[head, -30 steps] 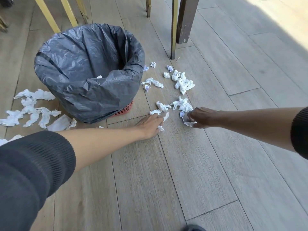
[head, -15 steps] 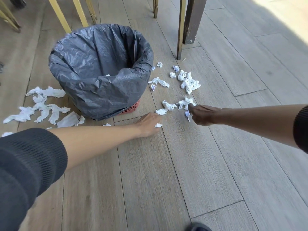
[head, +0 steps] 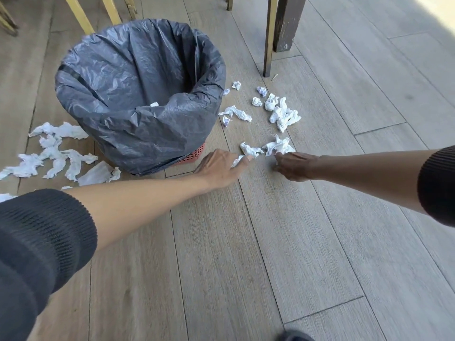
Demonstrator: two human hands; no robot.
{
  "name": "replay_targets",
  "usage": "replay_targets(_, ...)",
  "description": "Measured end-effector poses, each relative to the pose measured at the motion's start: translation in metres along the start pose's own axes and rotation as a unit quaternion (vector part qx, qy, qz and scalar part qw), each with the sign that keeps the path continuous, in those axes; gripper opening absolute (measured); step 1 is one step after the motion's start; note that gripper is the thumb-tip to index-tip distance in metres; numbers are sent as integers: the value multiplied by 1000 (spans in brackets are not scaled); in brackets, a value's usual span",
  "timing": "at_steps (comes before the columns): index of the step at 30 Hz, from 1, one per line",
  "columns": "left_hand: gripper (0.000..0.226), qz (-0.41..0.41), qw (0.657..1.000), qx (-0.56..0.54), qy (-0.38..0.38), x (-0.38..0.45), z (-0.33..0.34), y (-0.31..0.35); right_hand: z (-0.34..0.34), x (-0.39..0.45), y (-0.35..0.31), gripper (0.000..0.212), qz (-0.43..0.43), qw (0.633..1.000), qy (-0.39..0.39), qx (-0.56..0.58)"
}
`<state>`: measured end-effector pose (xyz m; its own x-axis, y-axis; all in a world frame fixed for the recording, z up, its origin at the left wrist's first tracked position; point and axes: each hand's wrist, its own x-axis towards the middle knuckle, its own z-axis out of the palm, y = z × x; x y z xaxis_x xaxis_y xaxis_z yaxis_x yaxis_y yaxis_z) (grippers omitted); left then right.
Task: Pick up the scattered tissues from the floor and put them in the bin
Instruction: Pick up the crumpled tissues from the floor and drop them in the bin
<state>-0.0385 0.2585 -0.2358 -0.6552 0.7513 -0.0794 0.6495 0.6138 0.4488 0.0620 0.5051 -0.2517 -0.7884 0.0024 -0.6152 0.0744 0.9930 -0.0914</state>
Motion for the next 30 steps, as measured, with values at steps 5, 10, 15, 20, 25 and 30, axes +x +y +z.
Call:
replay_targets(5, 18, -53, 999, -6, -8, 17, 10, -3, -9, -10, -19, 21, 4, 998, 67, -1)
replay_targets(10, 29, -79, 995, -3, -53, 24, 24, -2, -8, -26, -15, 24, -35, 987, 128, -90)
replay_targets(15, 23, -46, 994, 30, -94, 22, 30, -7, -12, -30, -9, 15, 19, 989, 144, -19)
replay_targets(20, 23, 6, 993, 35, -112, 10, 21, -14, -18, -27, -1, 11, 34, 986, 161, 7)
replay_targets(25, 62, 22, 999, 34, -32, 13, 9, -24, -27, -17, 9, 11, 55, 971, 231, 7)
replay_targets(30, 46, 25, 1000, 9, -11, 17, 4, -16, -26, -8, 5, 27, 156, 968, 187, 55)
